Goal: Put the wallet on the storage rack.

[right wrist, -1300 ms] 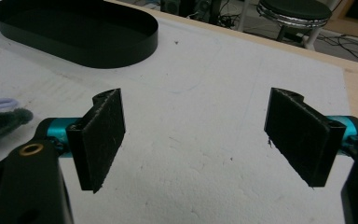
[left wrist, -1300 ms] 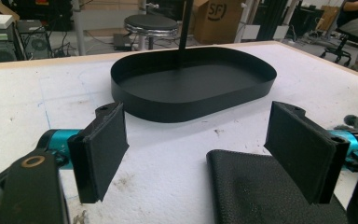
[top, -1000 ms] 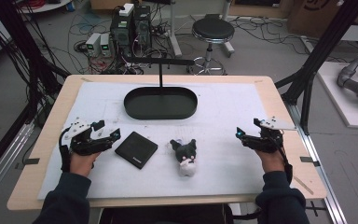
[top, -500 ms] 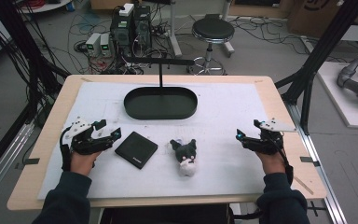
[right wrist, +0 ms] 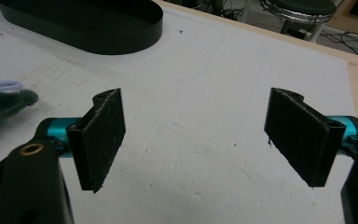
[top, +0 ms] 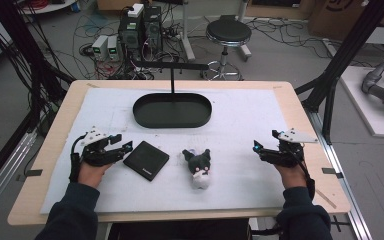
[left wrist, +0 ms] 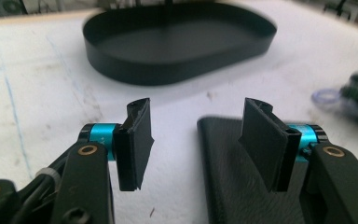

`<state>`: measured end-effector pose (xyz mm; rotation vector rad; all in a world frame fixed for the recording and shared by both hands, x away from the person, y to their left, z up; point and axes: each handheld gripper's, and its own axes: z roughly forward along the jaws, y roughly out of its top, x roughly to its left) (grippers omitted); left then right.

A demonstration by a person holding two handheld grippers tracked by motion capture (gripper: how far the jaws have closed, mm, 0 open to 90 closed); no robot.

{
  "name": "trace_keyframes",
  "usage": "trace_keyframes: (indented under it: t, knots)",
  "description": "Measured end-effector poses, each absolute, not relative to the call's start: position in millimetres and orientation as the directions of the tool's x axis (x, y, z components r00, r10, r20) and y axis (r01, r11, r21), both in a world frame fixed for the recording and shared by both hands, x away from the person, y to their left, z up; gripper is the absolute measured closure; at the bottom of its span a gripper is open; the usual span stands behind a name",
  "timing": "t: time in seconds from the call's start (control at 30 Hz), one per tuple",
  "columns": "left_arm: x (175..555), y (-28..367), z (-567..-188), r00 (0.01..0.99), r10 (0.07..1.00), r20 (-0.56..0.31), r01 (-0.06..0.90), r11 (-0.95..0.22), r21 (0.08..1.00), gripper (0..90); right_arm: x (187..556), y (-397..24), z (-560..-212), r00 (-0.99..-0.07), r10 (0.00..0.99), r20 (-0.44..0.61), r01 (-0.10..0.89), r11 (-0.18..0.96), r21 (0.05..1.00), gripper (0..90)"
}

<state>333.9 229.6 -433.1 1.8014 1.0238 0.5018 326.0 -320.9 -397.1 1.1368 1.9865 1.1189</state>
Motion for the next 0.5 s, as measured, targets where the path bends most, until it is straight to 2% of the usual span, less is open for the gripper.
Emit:
trace_keyframes:
  t: [0.3,0.4,0.5]
  knots:
    - [340,222,-443,0.586,0.799,-0.136,0.513,-0.236,0.825,36.3,327,-319,-398,-0.470,0.879,-0.075,0.391,0.284,0.875,20.7]
    - [341,220,-447,0.589,0.791,-0.168,0.560,-0.249,0.790,42.8,327,-319,-398,-0.471,0.879,-0.076,0.391,0.285,0.875,20.7]
    - [342,221,-448,0.585,0.788,-0.191,0.577,-0.239,0.781,45.5,327,-319,-398,-0.468,0.881,-0.075,0.392,0.283,0.876,20.7]
